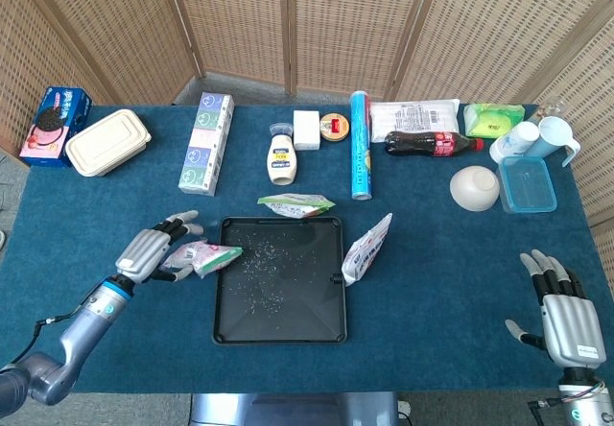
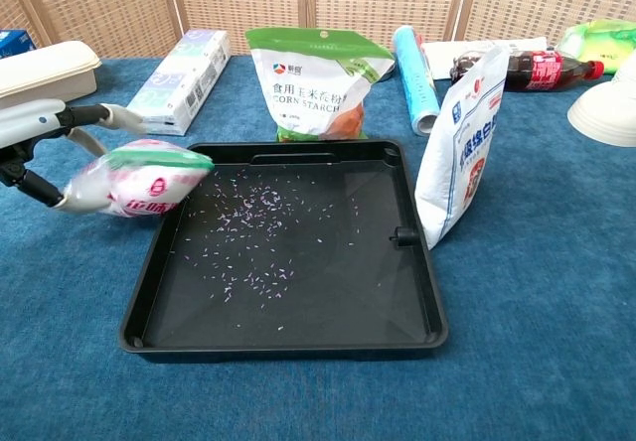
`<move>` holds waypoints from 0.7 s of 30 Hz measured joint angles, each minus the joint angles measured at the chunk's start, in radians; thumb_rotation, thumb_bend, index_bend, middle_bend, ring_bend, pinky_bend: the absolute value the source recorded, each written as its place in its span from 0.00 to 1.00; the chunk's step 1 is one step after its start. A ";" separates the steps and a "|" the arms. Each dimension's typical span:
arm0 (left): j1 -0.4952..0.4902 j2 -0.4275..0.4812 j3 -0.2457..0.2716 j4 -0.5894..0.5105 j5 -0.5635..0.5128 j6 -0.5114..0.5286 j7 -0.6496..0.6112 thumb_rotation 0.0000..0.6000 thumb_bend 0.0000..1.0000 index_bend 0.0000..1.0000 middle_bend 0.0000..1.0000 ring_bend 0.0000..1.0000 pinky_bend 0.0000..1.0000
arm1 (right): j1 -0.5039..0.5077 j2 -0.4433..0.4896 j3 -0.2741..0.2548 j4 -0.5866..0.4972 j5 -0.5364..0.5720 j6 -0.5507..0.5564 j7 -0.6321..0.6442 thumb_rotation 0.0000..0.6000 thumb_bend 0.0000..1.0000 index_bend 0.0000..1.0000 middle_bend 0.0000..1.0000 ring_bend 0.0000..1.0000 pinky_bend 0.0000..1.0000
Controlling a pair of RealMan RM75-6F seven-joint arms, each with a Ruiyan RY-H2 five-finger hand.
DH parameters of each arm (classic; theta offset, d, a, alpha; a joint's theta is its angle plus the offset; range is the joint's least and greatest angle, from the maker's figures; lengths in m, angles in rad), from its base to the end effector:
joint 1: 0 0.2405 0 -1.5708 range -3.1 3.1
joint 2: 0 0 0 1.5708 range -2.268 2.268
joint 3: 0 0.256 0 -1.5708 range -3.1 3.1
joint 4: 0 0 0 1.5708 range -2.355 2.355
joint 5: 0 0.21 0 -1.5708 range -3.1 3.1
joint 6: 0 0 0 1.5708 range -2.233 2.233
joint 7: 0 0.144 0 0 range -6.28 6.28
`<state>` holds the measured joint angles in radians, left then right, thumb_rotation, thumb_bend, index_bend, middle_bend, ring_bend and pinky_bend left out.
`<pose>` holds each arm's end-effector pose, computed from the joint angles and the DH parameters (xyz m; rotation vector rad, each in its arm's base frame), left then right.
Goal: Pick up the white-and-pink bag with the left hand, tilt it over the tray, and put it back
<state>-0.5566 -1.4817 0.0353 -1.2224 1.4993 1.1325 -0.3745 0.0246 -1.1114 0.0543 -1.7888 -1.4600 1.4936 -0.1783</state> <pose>-0.2575 0.3029 0.0172 -1.7944 -1.1941 -1.1014 -0.2903 -0.1616 0.1503 1.3332 -0.9468 0.8410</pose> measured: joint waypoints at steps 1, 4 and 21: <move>0.002 0.000 -0.001 0.002 0.001 0.002 0.007 1.00 0.13 0.03 0.00 0.01 0.19 | 0.000 0.000 0.000 -0.001 -0.001 0.000 0.000 1.00 0.00 0.00 0.04 0.08 0.10; 0.010 0.000 -0.003 0.006 0.006 0.020 0.025 1.00 0.11 0.02 0.00 0.00 0.18 | -0.001 0.001 -0.001 -0.002 -0.001 0.002 -0.001 1.00 0.00 0.00 0.04 0.08 0.10; 0.141 0.201 -0.007 -0.118 -0.038 0.157 0.222 1.00 0.05 0.02 0.00 0.00 0.10 | -0.007 0.021 0.001 -0.014 -0.007 0.014 0.025 1.00 0.00 0.00 0.04 0.08 0.10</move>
<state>-0.4156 -1.2811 0.0278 -1.3408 1.4615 1.2899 -0.1523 0.0179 -1.0907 0.0557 -1.8030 -1.4668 1.5078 -0.1537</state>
